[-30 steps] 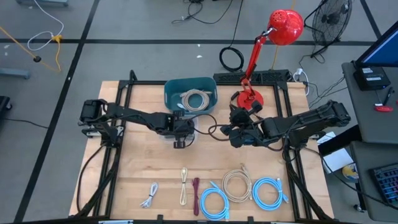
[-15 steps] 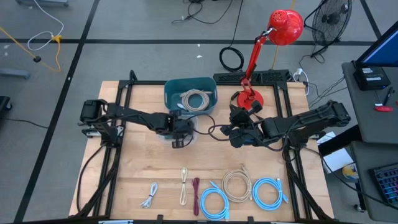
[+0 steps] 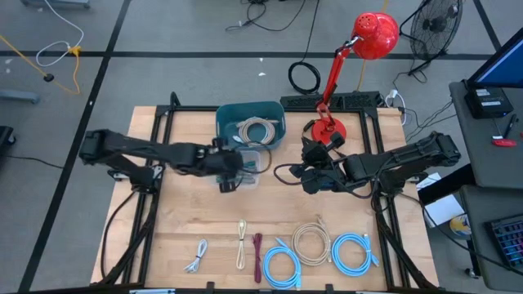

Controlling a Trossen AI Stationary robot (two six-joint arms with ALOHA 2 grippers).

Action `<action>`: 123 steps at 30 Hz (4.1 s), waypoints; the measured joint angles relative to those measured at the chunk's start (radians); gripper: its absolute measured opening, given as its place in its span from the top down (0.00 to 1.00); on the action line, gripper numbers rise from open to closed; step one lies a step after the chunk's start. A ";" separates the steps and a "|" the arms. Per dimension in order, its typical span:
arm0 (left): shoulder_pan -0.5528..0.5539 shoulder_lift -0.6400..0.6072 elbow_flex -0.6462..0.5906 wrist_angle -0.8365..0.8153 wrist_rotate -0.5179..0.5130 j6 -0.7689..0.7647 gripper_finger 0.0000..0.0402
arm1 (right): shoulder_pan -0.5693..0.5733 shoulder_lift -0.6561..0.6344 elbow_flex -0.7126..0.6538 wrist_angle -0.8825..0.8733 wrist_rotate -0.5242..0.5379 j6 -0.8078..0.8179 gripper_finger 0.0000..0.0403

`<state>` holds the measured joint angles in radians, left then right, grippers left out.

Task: Pick & Place USB Port
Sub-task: Put the light brown USB cable into the dark blue bin

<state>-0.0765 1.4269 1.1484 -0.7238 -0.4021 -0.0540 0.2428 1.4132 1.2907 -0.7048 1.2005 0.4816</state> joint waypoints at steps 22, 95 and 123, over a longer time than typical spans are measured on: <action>-0.627 -0.068 -0.013 0.132 -0.020 -0.168 0.67 | 0.006 0.001 -0.190 0.411 -0.837 -0.137 0.98; -0.661 -0.066 -0.085 0.008 -0.182 -0.465 0.67 | 0.394 0.033 -0.714 2.151 -1.075 -0.553 0.98; -0.725 -0.066 -0.177 0.087 -0.148 -0.493 0.67 | 0.400 0.409 0.184 -0.351 -1.228 0.855 0.45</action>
<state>-0.8011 1.3613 0.9718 -0.6373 -0.5497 -0.5470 0.6431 1.8221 1.4748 -1.0555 -0.0270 1.3363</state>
